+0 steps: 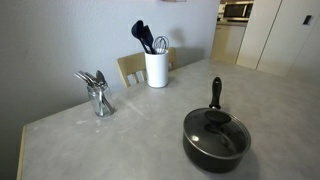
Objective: Remove the lid from the black pot and place it on the table
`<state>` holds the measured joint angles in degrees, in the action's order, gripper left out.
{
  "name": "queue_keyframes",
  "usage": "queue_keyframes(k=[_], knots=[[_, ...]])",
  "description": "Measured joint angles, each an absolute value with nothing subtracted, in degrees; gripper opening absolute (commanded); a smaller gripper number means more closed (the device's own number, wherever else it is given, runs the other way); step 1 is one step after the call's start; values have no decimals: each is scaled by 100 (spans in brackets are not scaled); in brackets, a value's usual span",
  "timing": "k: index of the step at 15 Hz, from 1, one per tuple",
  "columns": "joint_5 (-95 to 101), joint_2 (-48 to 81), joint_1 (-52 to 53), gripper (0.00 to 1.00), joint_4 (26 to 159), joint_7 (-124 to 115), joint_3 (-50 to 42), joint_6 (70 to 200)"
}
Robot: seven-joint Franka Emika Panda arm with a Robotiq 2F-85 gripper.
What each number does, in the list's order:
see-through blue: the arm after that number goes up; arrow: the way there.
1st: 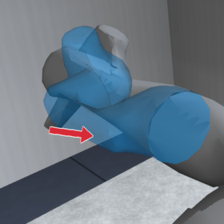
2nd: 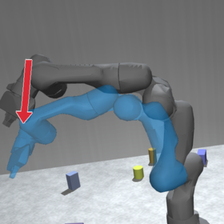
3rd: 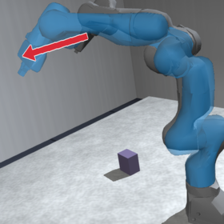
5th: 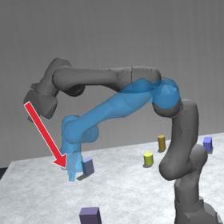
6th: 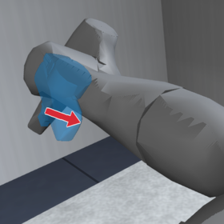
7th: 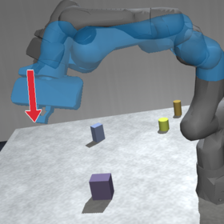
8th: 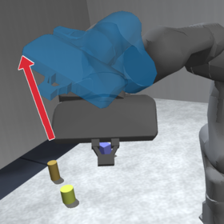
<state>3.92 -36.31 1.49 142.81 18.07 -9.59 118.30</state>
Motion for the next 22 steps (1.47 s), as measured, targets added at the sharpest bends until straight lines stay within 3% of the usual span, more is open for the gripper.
queue_keyframes(k=[13, 22], knots=[[27, -1680, 1269, 100, 14016, 2886, -181, 11834], [-413, -1381, 1260, 100, 13995, 2671, -59, 12223]])
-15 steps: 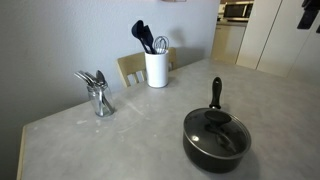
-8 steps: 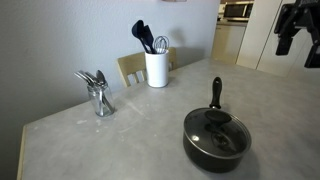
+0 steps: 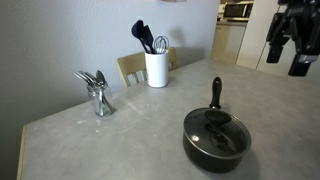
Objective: Remove the lid from the black pot and place it on the table
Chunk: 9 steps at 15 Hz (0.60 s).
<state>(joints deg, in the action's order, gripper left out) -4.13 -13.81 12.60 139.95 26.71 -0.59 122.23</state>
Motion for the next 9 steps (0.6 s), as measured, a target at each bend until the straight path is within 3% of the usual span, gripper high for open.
queue_keyframes(k=[9], knots=[[-210, 148, 1264, 100, 13742, 1749, 582, 13603]])
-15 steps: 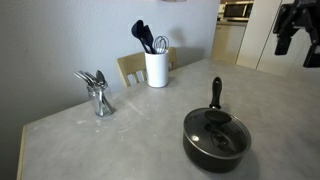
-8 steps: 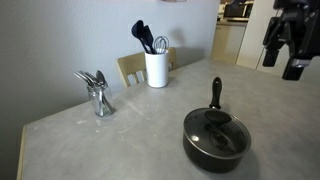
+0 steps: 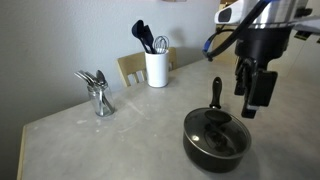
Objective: Remove the lid from the black pot and place it on the table
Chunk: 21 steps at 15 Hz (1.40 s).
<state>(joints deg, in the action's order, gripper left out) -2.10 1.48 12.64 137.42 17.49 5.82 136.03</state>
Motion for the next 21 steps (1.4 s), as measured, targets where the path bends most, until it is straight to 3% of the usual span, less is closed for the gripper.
queue_keyframes(k=[19, 20, 21], knots=[[16, 1049, 1242, 100, 13229, 1596, 789, 14006], [17, 1134, 1242, 91, 13156, 1595, 791, 14012], [18, 1212, 1242, 74, 13084, 1595, 795, 14017]])
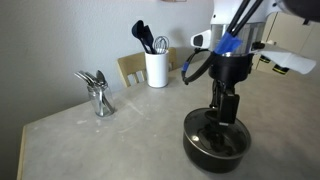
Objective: Remove the lid from the black pot and place it on the table
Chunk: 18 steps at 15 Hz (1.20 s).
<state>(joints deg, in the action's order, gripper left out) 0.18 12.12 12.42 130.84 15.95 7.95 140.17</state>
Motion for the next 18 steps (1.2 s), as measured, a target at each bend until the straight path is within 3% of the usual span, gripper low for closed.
queue_keyframes(k=[7, 9, 18], knots=[[23, 1460, 1242, 23, 12812, 1543, 809, 14004], [104, 1450, 1244, 14, 12795, 1418, 812, 13970], [688, 955, 1260, 14, 12793, 1084, 889, 13111]])
